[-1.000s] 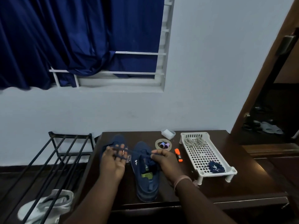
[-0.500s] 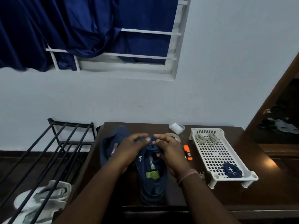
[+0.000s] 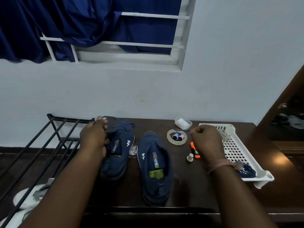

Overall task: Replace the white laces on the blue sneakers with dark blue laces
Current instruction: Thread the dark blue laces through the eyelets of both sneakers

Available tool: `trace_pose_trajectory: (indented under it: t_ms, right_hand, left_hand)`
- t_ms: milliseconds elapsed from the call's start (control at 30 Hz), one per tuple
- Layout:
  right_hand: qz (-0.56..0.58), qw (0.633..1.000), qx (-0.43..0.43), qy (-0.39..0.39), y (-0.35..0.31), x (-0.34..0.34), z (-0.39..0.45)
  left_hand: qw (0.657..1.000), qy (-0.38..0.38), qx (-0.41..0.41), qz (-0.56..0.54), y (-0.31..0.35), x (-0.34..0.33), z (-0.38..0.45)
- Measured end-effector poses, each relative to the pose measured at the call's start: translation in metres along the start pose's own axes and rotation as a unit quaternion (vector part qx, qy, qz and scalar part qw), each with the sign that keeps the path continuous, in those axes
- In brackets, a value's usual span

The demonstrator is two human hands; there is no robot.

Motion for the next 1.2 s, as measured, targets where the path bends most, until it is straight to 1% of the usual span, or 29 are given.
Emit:
trace_pose_trajectory:
  t_ms: [33, 67, 100, 133, 200, 233, 267, 300, 333, 367, 400, 467, 567, 600, 667, 700, 733, 767, 833, 867, 900, 933, 967, 1000, 1033, 1067, 1100, 1133, 1200]
  right_hand:
    - [-0.022, 0.999, -0.006, 0.039, 0.002, 0.003, 0.001]
    - [-0.035, 0.997, -0.004, 0.063, 0.001, 0.003, 0.001]
    - [-0.024, 0.998, -0.002, 0.065, -0.001, 0.001, 0.001]
    - [0.001, 0.999, -0.001, 0.04, -0.005, -0.005, 0.001]
    - [0.033, 0.995, 0.004, -0.092, -0.015, -0.025, -0.005]
    - [0.026, 0.986, 0.012, -0.165, -0.018, -0.037, -0.01]
    - [0.011, 0.974, 0.02, -0.226, -0.022, -0.047, -0.016]
    - [-0.012, 0.961, 0.033, -0.275, -0.025, -0.055, -0.023]
    - [-0.045, 0.949, 0.058, -0.305, -0.027, -0.063, -0.028]
    - [-0.078, 0.939, 0.088, -0.323, -0.029, -0.069, -0.032]
    - [-0.102, 0.932, 0.107, -0.332, -0.03, -0.072, -0.035]
    - [-0.123, 0.926, 0.117, -0.338, -0.032, -0.073, -0.037]
    - [-0.164, 0.91, 0.122, -0.361, -0.033, -0.066, -0.035]
    - [-0.183, 0.901, 0.118, -0.376, -0.032, -0.063, -0.034]
    - [-0.219, 0.883, 0.106, -0.402, -0.027, -0.056, -0.032]
    - [-0.229, 0.882, 0.104, -0.399, -0.024, -0.053, -0.03]
    - [-0.224, 0.89, 0.103, -0.383, -0.023, -0.05, -0.027]
    - [-0.192, 0.91, 0.11, -0.35, -0.022, -0.047, -0.024]
    - [-0.05, 0.954, 0.123, -0.27, -0.029, -0.043, -0.02]
    - [0.038, 0.961, 0.131, -0.241, -0.038, -0.04, -0.02]
    - [0.108, 0.958, 0.148, -0.221, -0.047, -0.038, -0.022]
    - [0.154, 0.951, 0.17, -0.207, -0.055, -0.036, -0.023]
    - [0.182, 0.944, 0.189, -0.201, -0.062, -0.036, -0.023]
    - [0.195, 0.938, 0.196, -0.209, -0.067, -0.038, -0.023]
    - [0.198, 0.934, 0.196, -0.223, -0.07, -0.04, -0.024]
    - [0.202, 0.932, 0.193, -0.232, -0.071, -0.041, -0.022]
    - [0.212, 0.93, 0.187, -0.235, -0.072, -0.043, -0.019]
    - [0.224, 0.929, 0.179, -0.234, -0.073, -0.044, -0.016]
    - [0.242, 0.929, 0.155, -0.232, -0.073, -0.048, -0.012]
  left_hand:
    - [1.0, 0.021, -0.009, 0.003, 0.0, 0.002, 0.002]
    - [0.999, 0.037, -0.018, 0.006, -0.001, 0.001, 0.0]
    - [0.999, 0.033, -0.018, 0.01, -0.003, -0.003, -0.004]
    - [1.0, 0.004, -0.011, 0.017, -0.007, -0.01, -0.009]
    - [0.992, -0.111, 0.022, 0.051, -0.017, -0.032, -0.022]
    - [0.981, -0.166, 0.031, 0.098, -0.024, -0.041, -0.03]
    - [0.963, -0.198, 0.024, 0.181, -0.032, -0.048, -0.036]
    - [0.938, -0.206, 0.0, 0.279, -0.039, -0.053, -0.042]
    - [0.904, -0.201, -0.032, 0.375, -0.046, -0.056, -0.046]
    - [0.871, -0.197, -0.06, 0.446, -0.053, -0.059, -0.049]
    - [0.846, -0.195, -0.073, 0.491, -0.059, -0.06, -0.053]
    - [0.822, -0.179, -0.068, 0.536, -0.069, -0.06, -0.054]
    - [0.809, -0.173, -0.053, 0.559, -0.072, -0.058, -0.057]
    - [0.812, -0.178, -0.034, 0.554, -0.071, -0.057, -0.058]
    - [0.839, -0.195, 0.014, 0.507, -0.067, -0.055, -0.061]
    - [0.86, -0.204, 0.036, 0.466, -0.064, -0.054, -0.062]
    - [0.884, -0.202, 0.056, 0.419, -0.061, -0.054, -0.062]
    - [0.907, -0.19, 0.066, 0.371, -0.055, -0.053, -0.06]
    - [0.939, -0.156, 0.054, 0.303, -0.042, -0.05, -0.054]
    - [0.942, -0.147, 0.041, 0.299, -0.037, -0.049, -0.051]
    - [0.932, -0.143, 0.025, 0.333, -0.034, -0.048, -0.049]
    - [0.906, -0.141, -0.005, 0.4, -0.029, -0.048, -0.048]
    - [0.872, -0.145, -0.055, 0.465, -0.022, -0.051, -0.05]
    - [0.841, -0.161, -0.12, 0.503, -0.015, -0.055, -0.056]
    - [0.818, -0.195, -0.195, 0.504, -0.008, -0.061, -0.066]
    - [0.802, -0.243, -0.263, 0.478, -0.002, -0.068, -0.073]
    - [0.791, -0.272, -0.3, 0.458, 0.0, -0.074, -0.076]
    - [0.79, -0.278, -0.31, 0.45, 0.001, -0.076, -0.078]
    - [0.793, -0.249, -0.31, 0.462, -0.004, -0.075, -0.068]
Point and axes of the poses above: each hand's wrist, its own z-axis towards the middle knuckle, its own x-axis out of the back of the hand, y = z × x, the point moved 3 cm from there along z, towards the middle knuckle, and after that the axes turned 9 degrees about x, right-handed, at the moved point
